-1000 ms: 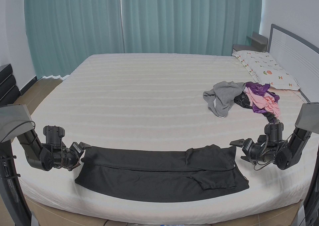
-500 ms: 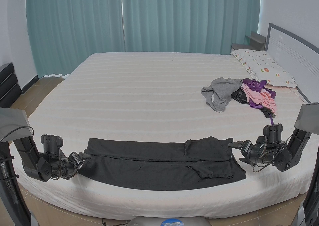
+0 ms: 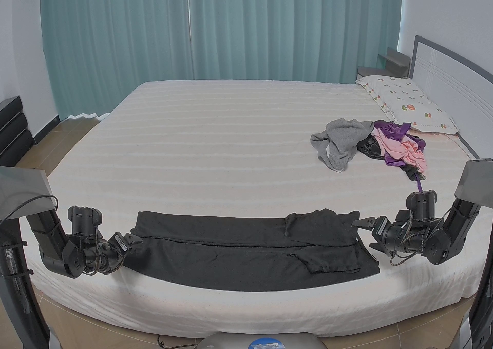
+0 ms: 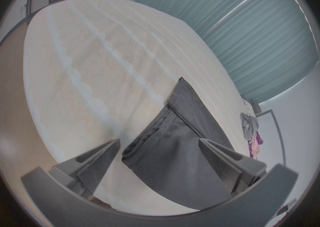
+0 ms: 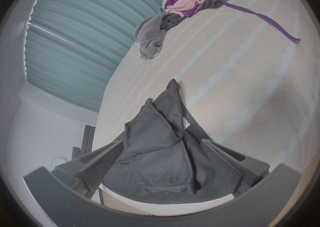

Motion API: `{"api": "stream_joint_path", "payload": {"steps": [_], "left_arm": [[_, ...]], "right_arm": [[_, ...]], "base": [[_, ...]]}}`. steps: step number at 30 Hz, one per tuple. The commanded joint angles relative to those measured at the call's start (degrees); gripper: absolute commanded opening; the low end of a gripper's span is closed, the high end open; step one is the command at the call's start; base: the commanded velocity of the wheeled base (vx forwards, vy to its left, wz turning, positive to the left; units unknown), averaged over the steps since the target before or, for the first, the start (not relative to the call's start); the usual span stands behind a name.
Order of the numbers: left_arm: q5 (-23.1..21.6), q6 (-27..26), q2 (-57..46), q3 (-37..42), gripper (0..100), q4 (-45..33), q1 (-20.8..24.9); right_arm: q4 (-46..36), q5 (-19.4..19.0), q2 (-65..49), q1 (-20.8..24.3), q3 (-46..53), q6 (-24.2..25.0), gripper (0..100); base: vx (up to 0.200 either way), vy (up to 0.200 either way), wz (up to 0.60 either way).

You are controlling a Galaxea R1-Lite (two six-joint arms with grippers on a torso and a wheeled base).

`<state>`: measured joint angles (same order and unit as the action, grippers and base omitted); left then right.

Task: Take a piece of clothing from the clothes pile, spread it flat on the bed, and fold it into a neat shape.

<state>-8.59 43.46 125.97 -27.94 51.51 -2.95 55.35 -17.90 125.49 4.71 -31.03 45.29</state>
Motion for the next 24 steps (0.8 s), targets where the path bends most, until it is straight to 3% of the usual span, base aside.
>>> {"api": "stream_joint_path", "payload": {"steps": [1, 2, 11, 24], "left_arm": [[1.91, -1.54, 2.00, -0.27, 100, -0.09, 1.02], [2.62, -1.80, 2.18, -0.01, 0, -0.09, 1.10], [6.84, -1.89, 1.39, 2.10, 0, -0.62, 1.10], [9.56, -4.96, -0.46, 5.35, 0, -0.70, 1.37]], "right_arm": [[0.03, -0.03, 0.02, 0.04, -0.09, -0.02, 100], [0.03, -0.03, 0.02, -0.05, -0.09, -0.02, 100], [0.11, 0.05, -0.07, -0.14, -0.09, 0.06, 100], [0.03, -0.03, -0.77, -0.14, 0.09, 0.15, 100]], "base": [[0.000, 0.000, 0.00], [0.000, 0.000, 0.00], [0.000, 0.000, 0.00], [0.000, 0.000, 0.00]]}}
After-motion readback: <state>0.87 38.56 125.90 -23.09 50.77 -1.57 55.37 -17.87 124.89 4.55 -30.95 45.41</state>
